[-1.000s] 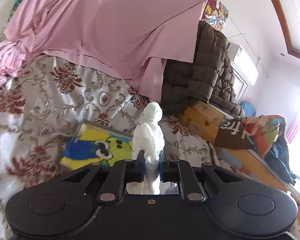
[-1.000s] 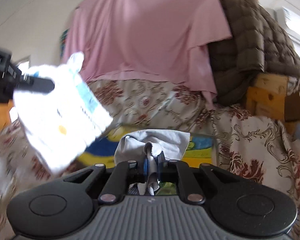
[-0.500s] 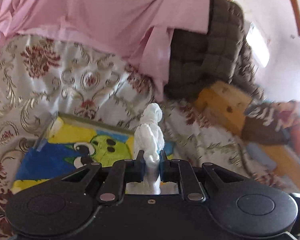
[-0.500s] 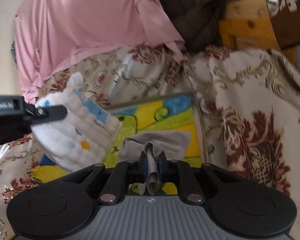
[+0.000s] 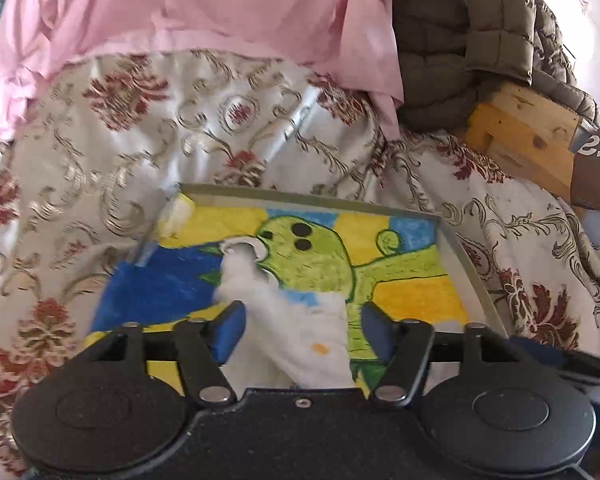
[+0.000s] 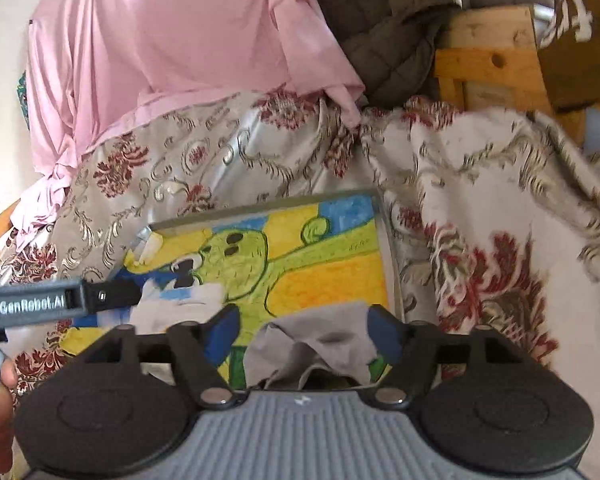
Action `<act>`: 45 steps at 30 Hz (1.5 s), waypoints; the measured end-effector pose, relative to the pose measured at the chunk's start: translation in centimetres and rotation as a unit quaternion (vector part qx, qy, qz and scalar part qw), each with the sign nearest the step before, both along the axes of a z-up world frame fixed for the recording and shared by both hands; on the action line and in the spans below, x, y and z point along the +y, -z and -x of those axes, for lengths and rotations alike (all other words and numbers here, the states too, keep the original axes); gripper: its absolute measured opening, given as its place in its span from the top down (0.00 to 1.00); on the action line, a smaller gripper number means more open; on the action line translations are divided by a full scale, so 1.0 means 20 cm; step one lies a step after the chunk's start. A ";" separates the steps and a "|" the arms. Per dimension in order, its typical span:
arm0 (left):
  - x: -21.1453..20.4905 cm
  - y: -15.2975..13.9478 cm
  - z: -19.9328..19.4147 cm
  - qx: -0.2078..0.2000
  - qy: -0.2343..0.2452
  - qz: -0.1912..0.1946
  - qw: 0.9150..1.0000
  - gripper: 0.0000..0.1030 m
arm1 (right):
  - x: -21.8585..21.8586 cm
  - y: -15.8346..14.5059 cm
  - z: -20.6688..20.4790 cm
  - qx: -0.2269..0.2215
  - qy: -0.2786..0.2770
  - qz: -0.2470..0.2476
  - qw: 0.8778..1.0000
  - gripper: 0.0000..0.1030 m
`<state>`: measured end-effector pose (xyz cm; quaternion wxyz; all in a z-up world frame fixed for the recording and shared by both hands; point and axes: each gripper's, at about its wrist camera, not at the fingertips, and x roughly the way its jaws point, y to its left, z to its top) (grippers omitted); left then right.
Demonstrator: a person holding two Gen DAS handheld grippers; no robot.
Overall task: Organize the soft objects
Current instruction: 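Lower the white cloth onto the picture while the right gripper releases the grey cloth, then move both open grippers back over the pile of soft items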
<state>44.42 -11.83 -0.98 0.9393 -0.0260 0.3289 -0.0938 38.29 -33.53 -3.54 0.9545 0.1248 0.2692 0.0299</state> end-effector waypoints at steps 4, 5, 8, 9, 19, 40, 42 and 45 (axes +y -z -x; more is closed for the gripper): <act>0.03 -0.07 0.11 -0.023 -0.011 -0.011 1.000 0.26 | 0.02 -0.11 0.14 -0.036 0.011 0.015 0.999 0.12; 0.03 -0.09 0.15 -0.031 -0.016 -0.011 0.999 0.22 | 0.02 -0.14 0.19 -0.048 0.014 0.021 0.999 0.09; 0.06 -0.16 0.28 -0.060 -0.035 -0.007 0.998 0.16 | 0.03 -0.23 0.34 -0.083 0.016 0.033 0.996 0.02; 0.07 -0.19 0.33 -0.069 -0.040 -0.004 0.997 0.16 | 0.03 -0.25 0.39 -0.093 0.016 0.034 0.995 0.00; 0.14 -0.35 0.94 -0.152 -0.067 0.001 0.986 0.01 | 0.08 -0.34 0.95 -0.171 0.014 0.023 0.985 0.00; 0.38 -0.22 1.75 -0.155 -0.082 -0.012 0.984 0.01 | 0.22 -0.27 1.54 -0.118 0.017 -0.021 0.993 0.00; 0.41 -0.20 1.80 -0.149 -0.081 -0.012 0.986 0.01 | 0.25 -0.27 1.58 -0.113 0.011 -0.007 0.993 0.00; 0.44 -0.18 1.87 -0.147 -0.077 -0.011 0.986 0.01 | 0.31 -0.26 1.62 -0.107 0.014 0.018 0.994 0.00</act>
